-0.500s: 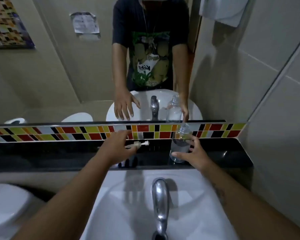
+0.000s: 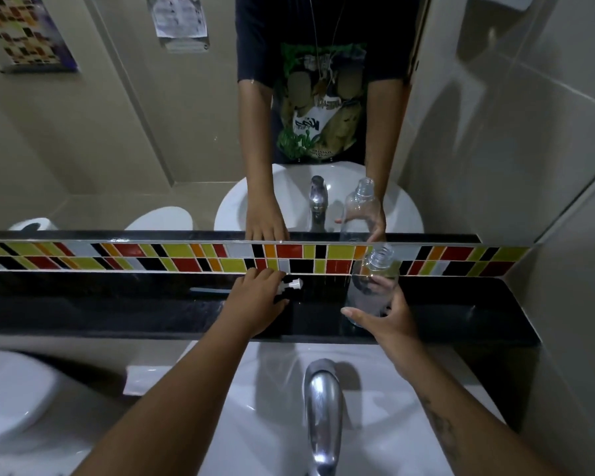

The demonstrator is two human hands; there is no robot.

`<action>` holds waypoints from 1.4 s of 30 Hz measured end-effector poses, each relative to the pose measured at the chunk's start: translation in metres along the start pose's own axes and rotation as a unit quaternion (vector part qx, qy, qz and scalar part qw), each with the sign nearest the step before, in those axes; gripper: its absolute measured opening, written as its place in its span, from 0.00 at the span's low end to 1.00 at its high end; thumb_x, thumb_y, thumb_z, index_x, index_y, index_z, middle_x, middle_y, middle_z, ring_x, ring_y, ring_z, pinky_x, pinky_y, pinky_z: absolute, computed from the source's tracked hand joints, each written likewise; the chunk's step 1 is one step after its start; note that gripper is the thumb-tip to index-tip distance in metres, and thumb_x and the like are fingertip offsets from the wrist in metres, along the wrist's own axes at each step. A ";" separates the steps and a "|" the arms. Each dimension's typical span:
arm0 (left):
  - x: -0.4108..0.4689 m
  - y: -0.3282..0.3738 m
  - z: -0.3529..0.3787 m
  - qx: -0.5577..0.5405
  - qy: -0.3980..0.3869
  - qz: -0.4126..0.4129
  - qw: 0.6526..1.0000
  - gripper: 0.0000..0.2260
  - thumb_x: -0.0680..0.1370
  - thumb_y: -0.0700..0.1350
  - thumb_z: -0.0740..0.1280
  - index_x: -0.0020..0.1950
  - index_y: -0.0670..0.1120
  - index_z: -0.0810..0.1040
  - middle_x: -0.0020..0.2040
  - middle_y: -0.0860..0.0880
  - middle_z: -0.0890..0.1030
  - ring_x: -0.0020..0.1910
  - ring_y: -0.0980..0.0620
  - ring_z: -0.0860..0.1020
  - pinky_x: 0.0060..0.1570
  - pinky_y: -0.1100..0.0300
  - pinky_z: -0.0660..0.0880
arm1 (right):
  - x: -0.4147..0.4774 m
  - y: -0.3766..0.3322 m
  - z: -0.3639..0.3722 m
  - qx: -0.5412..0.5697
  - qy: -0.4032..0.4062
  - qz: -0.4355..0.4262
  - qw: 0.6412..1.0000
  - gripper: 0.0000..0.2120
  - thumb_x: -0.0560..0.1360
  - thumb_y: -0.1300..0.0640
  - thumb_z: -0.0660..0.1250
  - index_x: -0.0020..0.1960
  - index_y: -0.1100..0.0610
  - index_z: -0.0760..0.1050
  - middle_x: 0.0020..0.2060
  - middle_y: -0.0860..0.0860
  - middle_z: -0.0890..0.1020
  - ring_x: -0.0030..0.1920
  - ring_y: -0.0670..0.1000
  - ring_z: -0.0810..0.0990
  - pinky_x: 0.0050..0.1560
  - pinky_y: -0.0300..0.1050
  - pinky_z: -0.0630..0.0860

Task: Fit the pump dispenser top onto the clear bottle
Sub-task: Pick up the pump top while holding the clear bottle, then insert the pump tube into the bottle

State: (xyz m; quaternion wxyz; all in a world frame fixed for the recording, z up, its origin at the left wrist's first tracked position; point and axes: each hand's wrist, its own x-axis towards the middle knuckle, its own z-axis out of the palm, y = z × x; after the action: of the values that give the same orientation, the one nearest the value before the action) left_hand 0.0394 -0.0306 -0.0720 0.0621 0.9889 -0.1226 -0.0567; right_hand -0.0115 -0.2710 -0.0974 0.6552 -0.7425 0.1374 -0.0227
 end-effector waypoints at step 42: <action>-0.030 0.061 -0.190 -0.690 0.191 0.088 0.692 0.12 0.75 0.51 0.71 0.57 0.52 0.82 0.52 0.55 0.87 0.48 0.59 0.82 0.49 0.58 0.74 | 0.011 0.022 0.002 -0.050 -0.006 -0.029 0.998 0.32 0.61 0.67 0.83 0.51 0.43 0.70 0.52 0.47 0.80 0.51 0.41 0.80 0.43 0.29 0.78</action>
State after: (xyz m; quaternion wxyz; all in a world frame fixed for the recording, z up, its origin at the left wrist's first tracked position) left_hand 0.0202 -0.0611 0.1267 0.7542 0.6416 -0.1207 0.0709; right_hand -0.0041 -0.2743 -0.1206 0.6171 -0.7781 0.1130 -0.0299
